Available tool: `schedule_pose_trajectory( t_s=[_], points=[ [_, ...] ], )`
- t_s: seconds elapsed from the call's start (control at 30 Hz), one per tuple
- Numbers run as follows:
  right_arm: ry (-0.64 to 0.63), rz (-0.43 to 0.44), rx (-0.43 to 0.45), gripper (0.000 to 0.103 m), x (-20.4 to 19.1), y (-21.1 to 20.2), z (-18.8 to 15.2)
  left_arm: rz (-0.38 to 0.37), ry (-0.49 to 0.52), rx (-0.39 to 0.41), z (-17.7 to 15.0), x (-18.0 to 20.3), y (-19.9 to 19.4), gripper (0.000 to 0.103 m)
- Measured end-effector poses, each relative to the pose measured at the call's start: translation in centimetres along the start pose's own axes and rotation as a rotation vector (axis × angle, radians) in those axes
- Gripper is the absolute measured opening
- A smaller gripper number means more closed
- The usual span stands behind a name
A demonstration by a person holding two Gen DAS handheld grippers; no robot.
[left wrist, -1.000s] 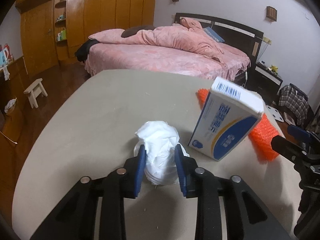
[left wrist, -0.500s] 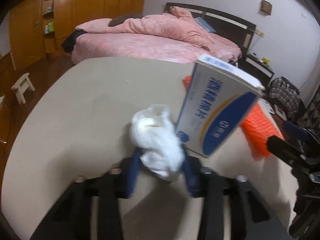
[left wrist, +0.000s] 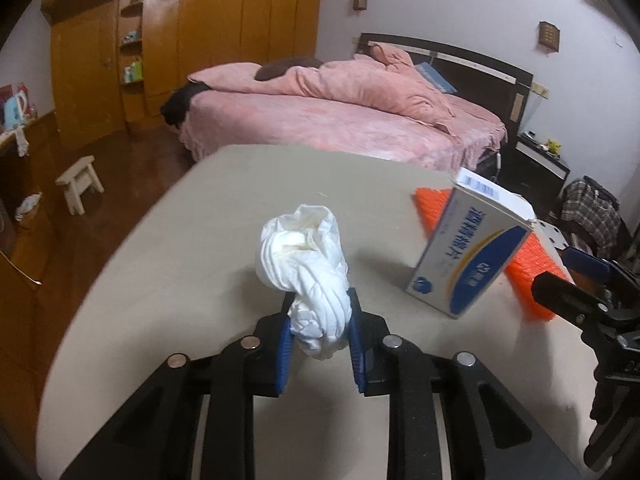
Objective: Collect trash
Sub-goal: 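Grasp the white cotton-pad box with the right tool while the left tool holds the cloth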
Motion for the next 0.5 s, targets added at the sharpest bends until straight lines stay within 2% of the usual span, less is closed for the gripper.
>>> schedule_pose_trajectory(
  t_s=[0.33, 0.43, 0.5],
  points=[
    [-0.047, 0.028, 0.005, 0.096, -2.8, 2.1, 1.3, 0.040, 0.005, 0.037, 0.9, -1.4, -1.3, 0.024],
    [-0.062, 0.033, 0.005, 0.089, -3.3, 2.8, 1.8, 0.051, -0.002, 0.042, 1.1, -2.0, -1.5, 0.024],
    [-0.066, 0.044, -0.003, 0.078, -3.6, 3.4, 2.1, 0.056, -0.008, 0.045, 1.3, -2.3, -1.6, 0.024]
  ],
)
Point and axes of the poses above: each gripper's, at about its wrist camera, not at the fingertips, and y roughly the way its jaws point, x to its right, z to its top, the point moved 7 cm from there along y, roughly the way its jaws point, and after that the axes turned 1 degree about z, right-handed, at the moved point
